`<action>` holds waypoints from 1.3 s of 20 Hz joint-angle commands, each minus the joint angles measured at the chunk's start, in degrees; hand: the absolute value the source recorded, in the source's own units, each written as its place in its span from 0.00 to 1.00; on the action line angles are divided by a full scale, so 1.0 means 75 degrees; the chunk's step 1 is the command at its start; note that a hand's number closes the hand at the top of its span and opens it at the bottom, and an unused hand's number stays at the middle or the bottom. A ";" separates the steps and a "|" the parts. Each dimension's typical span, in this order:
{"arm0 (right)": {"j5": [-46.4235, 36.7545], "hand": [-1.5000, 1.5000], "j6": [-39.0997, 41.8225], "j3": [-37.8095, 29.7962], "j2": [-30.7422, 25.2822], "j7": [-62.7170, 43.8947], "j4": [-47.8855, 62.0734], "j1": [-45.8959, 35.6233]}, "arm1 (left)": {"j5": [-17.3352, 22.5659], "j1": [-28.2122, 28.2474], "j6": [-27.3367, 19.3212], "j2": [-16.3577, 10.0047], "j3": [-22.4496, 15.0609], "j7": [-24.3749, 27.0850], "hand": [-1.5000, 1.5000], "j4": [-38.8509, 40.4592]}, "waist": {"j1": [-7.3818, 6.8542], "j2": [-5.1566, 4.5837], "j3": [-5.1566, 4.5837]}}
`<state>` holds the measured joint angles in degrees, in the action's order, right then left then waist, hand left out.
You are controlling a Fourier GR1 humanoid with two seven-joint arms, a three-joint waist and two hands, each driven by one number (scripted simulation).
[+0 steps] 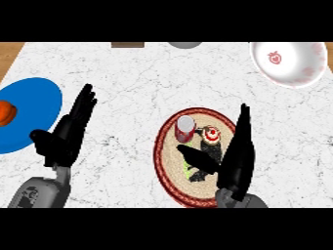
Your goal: Pick the cupcake from the placemat and place it in the bowl
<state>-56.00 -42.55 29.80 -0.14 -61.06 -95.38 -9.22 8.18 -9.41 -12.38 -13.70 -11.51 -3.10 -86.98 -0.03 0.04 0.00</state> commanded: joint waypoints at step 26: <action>0.1553 0.00 -0.1785 -0.0274 0.0019 0.0232 0.3241 -0.0598 | -0.0571 0.0268 0.0669 0.0582 0.0599 -0.0017 0.50 -0.0071 | -0.0002 0.0000 -0.0002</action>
<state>-40.88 -56.70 27.34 -0.06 -53.08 -71.34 -13.10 3.86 -7.78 -8.94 -9.85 -8.12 -3.99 -88.35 -0.15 -0.01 0.00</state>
